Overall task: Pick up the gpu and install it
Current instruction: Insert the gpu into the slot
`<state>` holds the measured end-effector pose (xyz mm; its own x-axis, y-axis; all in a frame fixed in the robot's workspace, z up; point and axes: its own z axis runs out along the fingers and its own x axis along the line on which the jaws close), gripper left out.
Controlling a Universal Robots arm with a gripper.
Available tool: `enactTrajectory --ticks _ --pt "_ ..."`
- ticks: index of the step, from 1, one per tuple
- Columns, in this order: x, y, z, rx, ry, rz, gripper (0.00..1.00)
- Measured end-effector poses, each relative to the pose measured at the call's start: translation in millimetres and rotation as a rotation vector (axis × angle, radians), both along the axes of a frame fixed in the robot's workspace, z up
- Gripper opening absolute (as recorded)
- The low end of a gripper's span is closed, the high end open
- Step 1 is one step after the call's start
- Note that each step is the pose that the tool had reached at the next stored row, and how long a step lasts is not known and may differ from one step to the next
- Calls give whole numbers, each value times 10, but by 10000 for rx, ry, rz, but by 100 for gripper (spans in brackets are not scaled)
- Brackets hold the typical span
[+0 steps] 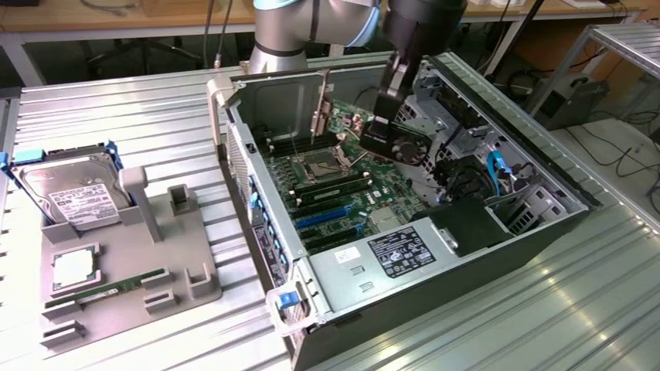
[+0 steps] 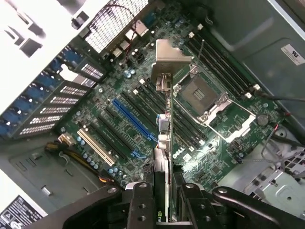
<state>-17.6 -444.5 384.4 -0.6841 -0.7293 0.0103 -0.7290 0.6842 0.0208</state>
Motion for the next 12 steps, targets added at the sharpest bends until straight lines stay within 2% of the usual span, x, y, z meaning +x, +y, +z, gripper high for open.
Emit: enactTrajectory --ticks 8,12 --pt "0 0 -18 -1 -217 1309 26" --pt "0 0 -41 7 -247 2031 26"
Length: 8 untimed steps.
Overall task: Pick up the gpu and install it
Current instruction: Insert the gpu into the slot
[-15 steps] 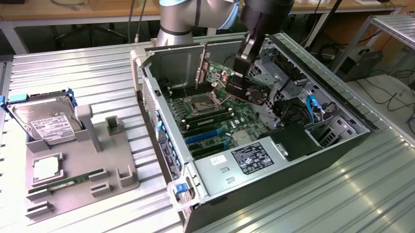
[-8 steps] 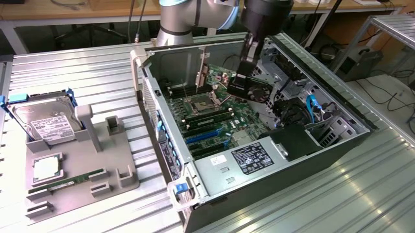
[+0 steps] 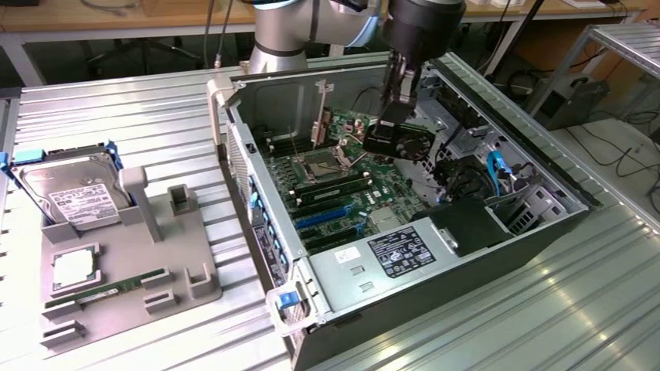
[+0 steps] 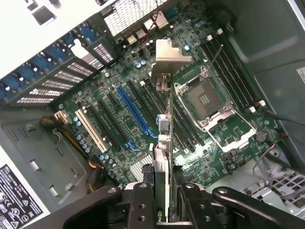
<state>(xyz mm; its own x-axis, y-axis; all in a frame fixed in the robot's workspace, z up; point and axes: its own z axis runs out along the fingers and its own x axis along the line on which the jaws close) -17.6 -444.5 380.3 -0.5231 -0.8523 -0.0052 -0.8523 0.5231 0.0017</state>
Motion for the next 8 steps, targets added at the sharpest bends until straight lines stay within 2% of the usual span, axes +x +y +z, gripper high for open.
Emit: enactTrajectory --ticks 8 --pt "0 0 -69 -1 0 1510 26"
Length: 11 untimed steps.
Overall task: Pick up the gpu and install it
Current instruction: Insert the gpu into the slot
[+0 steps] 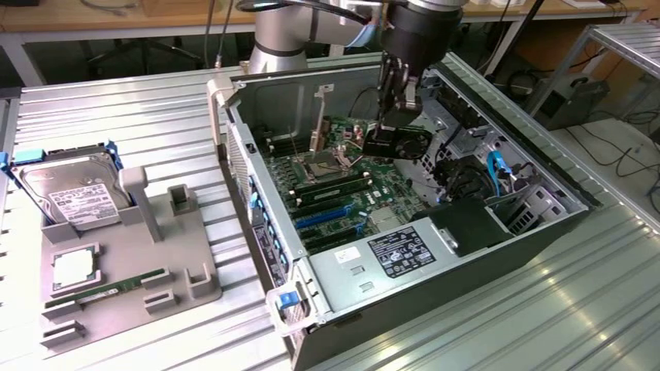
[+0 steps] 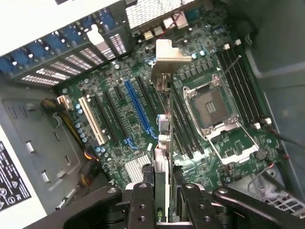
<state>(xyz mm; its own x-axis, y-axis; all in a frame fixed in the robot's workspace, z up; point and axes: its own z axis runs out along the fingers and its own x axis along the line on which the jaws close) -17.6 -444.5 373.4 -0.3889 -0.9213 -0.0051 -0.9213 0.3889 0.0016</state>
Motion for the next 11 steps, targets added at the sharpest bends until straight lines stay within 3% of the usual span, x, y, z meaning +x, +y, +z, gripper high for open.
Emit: enactTrajectory --ticks 6,11 --pt "0 0 -64 0 0 1390 26" --pt "0 0 -128 1 0 2867 26"
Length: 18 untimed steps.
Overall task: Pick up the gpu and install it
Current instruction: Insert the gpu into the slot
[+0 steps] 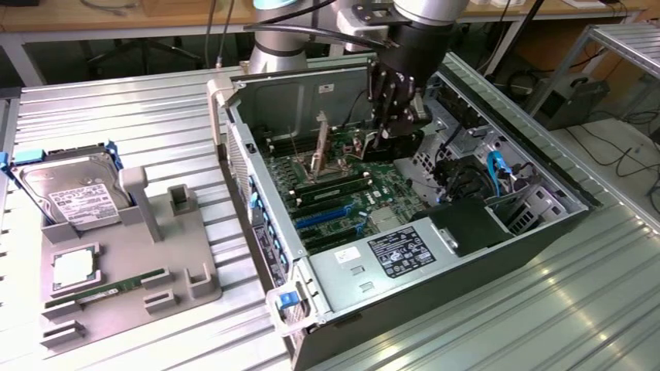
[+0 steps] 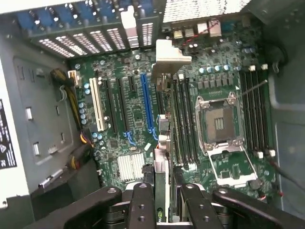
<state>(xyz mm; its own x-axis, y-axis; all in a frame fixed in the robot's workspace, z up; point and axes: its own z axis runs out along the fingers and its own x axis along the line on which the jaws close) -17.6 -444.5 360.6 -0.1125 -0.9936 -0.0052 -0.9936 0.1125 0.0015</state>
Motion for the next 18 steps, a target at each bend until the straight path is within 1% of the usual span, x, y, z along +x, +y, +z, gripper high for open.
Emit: enactTrajectory --ticks 3,6,8,10,12,14,18 --pt "0 0 -23 1 0 652 26" --pt "-4 -6 -59 -1 -1 1148 26" --pt "-56 -29 -97 3 -10 1186 26" --pt "-161 -50 -132 16 -12 1186 26" --pt "-223 -61 -152 27 -13 1186 26" --pt "-313 -81 -192 49 -14 1185 26" --pt "-405 -108 -240 87 -16 1186 26"
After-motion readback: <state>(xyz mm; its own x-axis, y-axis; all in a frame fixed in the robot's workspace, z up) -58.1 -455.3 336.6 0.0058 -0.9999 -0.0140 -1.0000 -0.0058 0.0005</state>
